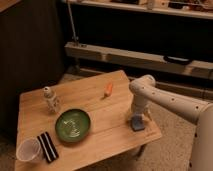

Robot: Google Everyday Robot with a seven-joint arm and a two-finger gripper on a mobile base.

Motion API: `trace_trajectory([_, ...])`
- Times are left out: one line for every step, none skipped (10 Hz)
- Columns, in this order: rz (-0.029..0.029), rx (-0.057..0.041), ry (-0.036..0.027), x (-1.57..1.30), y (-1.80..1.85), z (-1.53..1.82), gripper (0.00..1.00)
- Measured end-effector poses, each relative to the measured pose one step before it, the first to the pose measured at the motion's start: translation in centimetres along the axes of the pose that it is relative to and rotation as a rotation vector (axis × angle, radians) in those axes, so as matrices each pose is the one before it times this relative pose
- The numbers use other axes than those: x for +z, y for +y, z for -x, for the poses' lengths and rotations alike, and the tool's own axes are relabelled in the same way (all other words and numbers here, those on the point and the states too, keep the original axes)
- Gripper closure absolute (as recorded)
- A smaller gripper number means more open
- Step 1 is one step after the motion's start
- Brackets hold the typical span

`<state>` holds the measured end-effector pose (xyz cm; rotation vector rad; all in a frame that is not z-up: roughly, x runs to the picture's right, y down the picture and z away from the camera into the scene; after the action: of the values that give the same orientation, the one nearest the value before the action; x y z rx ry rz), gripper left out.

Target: Place the white sponge in the ceramic bowl

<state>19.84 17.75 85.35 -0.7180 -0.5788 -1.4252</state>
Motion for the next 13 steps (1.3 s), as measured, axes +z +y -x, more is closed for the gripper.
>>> trace_trajectory([0.00054, -0.00026, 0.00007, 0.122, -0.007, -0.040, 0.20])
trace_trajectory([0.00161, 0.00093, 0.00214, 0.171, 0.088, -0.129, 0.20])
trace_trajectory([-0.00055, 0.00201, -0.00209, 0.230, 0.058, -0.021, 0.20])
trace_trajectory([-0.00129, 0.00204, -0.00185, 0.247, 0.012, -0.049, 0.20])
trace_trajectory([-0.00005, 0.00184, -0.00316, 0.327, 0.046, -0.019, 0.20])
trace_trajectory([-0.00031, 0.00049, 0.00046, 0.045, 0.021, -0.017, 0.20])
trace_trajectory([0.00035, -0.00007, -0.00002, 0.022, 0.030, 0.036, 0.22])
trace_trajectory([0.00089, 0.00070, 0.00210, -0.094, 0.056, -0.032, 0.30])
trace_trajectory([0.00222, 0.00019, -0.00080, 0.024, 0.049, -0.007, 0.40])
trace_trajectory([0.00210, -0.00011, -0.00209, 0.072, 0.013, 0.002, 0.49])
trace_trajectory([-0.00098, -0.00023, -0.00416, 0.073, -0.196, 0.011, 0.62])
trace_trajectory([0.00235, 0.00077, -0.00105, 0.053, -0.003, -0.027, 0.72])
trace_trajectory([0.00289, 0.00136, 0.00004, 0.018, 0.081, -0.024, 0.81])
